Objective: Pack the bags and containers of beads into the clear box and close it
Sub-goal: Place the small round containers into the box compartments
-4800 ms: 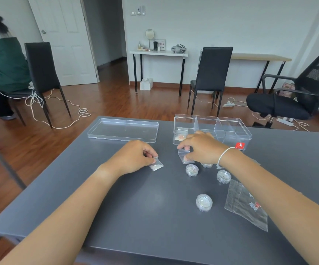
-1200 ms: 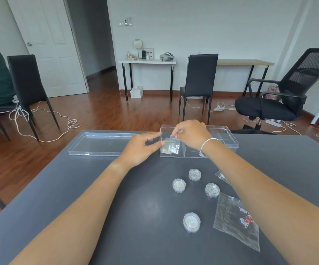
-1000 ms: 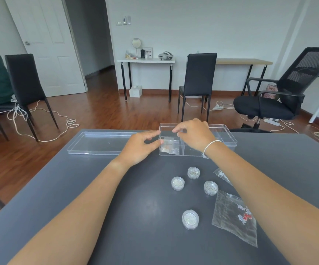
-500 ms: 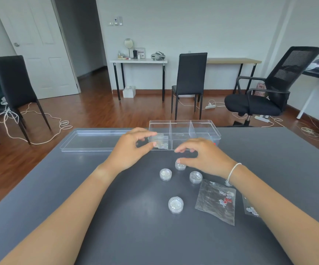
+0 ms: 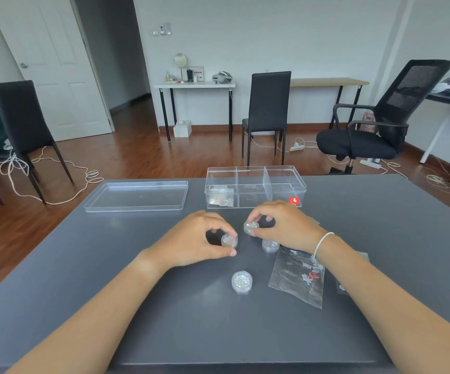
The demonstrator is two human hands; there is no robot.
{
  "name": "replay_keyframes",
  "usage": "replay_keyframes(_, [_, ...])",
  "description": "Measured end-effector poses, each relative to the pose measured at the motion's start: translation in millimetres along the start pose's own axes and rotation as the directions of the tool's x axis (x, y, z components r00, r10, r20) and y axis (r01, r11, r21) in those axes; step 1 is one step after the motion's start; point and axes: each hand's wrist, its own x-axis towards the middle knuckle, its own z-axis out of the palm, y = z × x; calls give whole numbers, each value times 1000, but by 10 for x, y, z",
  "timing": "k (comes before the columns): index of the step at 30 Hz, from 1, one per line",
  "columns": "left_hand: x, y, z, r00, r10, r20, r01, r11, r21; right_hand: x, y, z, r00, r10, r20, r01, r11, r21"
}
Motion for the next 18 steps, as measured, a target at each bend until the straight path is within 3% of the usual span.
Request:
replay_keyframes(8, [4, -10, 6, 1000, -12, -25, 11, 1000, -24, -33, 24, -113, 999, 6, -48, -1, 995, 103])
replay_keyframes(18, [414, 162, -314, 963, 43, -266, -79, 989, -126, -47, 113, -328, 969, 67, -238, -25, 984, 174])
